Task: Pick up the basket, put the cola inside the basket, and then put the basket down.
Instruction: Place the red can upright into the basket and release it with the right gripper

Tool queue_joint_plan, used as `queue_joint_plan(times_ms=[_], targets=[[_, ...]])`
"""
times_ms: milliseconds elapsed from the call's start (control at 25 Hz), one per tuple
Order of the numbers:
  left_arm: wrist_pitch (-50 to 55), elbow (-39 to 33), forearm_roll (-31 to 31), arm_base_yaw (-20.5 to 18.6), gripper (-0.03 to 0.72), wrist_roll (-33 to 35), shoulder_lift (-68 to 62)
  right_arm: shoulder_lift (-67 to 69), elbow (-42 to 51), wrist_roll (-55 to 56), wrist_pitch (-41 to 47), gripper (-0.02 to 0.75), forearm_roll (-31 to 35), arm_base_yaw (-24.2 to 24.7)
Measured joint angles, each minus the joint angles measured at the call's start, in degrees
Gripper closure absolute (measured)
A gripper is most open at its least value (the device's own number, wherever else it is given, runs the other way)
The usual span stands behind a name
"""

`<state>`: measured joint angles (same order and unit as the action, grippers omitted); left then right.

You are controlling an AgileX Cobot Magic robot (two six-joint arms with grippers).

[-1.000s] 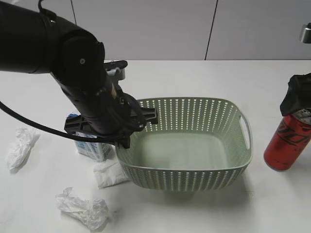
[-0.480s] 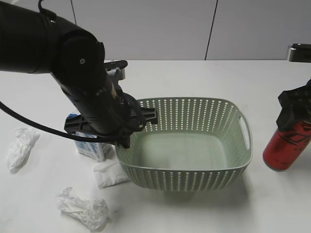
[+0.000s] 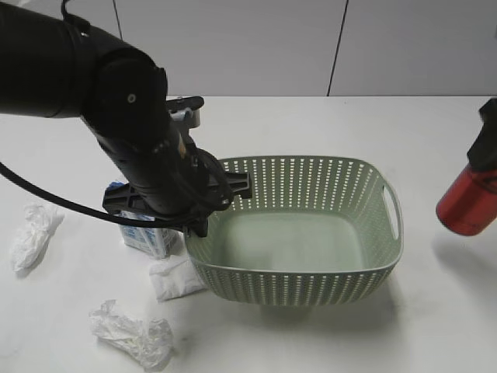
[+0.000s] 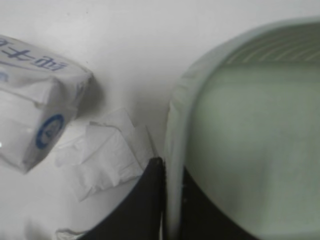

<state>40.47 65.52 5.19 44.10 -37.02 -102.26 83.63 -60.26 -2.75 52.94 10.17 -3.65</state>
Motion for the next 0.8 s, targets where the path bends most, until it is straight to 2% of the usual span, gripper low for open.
queue_joint_plan(times_ms=[200,320,440,640,800], targets=[[0.00,0.00,-0.21,0.00,0.683,0.00,0.00,-6.42,-8.92,-0.22,6.60,0.244,0.00,-0.51],[-0.06,0.00,-0.59,0.00,0.683,0.00,0.00,-8.27,-14.93,-0.22,9.89,0.244,-0.11,-3.00],[-0.06,0.00,-1.03,0.00,0.683,0.00,0.00,-8.42,-19.37,0.05,11.56,0.244,-0.25,-9.15],[-0.10,0.00,-1.14,0.00,0.683,0.00,0.00,-5.93,-21.03,2.75,11.48,0.244,-1.19,-23.96],[-0.12,0.00,-1.24,0.00,0.683,0.00,0.00,-0.45,-21.03,3.41,11.35,0.244,-1.98,-31.11]])
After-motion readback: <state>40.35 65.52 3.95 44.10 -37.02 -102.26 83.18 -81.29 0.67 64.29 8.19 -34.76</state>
